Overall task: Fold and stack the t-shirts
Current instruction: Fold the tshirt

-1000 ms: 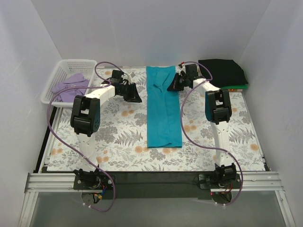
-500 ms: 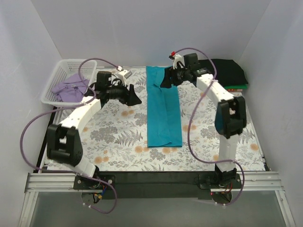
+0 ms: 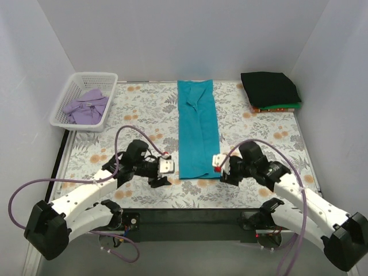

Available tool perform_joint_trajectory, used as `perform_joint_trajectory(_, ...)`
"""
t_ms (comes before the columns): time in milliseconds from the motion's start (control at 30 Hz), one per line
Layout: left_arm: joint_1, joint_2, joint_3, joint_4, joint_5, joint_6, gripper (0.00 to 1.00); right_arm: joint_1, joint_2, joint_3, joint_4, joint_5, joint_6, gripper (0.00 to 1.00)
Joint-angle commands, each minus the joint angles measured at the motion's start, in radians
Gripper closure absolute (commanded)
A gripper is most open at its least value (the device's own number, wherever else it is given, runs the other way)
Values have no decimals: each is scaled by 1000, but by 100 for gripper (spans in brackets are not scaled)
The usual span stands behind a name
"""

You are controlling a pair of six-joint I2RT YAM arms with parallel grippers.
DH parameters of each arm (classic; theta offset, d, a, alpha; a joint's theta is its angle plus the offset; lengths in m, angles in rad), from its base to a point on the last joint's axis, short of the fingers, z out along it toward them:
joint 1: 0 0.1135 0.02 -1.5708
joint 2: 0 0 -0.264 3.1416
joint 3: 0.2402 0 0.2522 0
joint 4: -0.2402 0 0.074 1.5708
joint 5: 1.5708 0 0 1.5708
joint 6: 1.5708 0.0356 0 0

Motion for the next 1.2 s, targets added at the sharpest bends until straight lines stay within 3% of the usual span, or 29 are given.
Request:
perform_joint_trajectory(0, -194, -13, -90, 168, -204, 7, 51, 120, -103, -156, 179, 122, -185, 38)
perform_joint_trajectory(167, -282, 182, -79, 263, -296, -16, 53, 192, 17, -196, 274, 165, -231, 41)
perform_joint_trajectory(467, -298, 303, -84, 428, -332, 9, 53, 198, 132, -241, 328, 178, -323, 57)
perform_joint_trajectory(733, -299, 406, -84, 499, -385, 58, 55, 200, 190, -248, 352, 188, -342, 59)
perform_joint_trajectory(867, -298, 437, -80, 495, -401, 58, 60, 198, 222, -251, 363, 201, -349, 63)
perform_joint_trajectory(933, -298, 454, -76, 493, -415, 59, 66, 198, 232, -253, 362, 202, -351, 69)
perform_joint_trajectory(967, -298, 460, -75, 489, -418, 61, 73, 200, 233, -251, 363, 205, -354, 72)
perform_joint_trajectory(1100, -298, 423, -61, 458, -395, 32, 92, 200, 222, -233, 339, 207, -337, 95)
perform_joint_trajectory(1167, -300, 387, -47, 414, -366, 18, 98, 198, 189, -204, 299, 185, -325, 99)
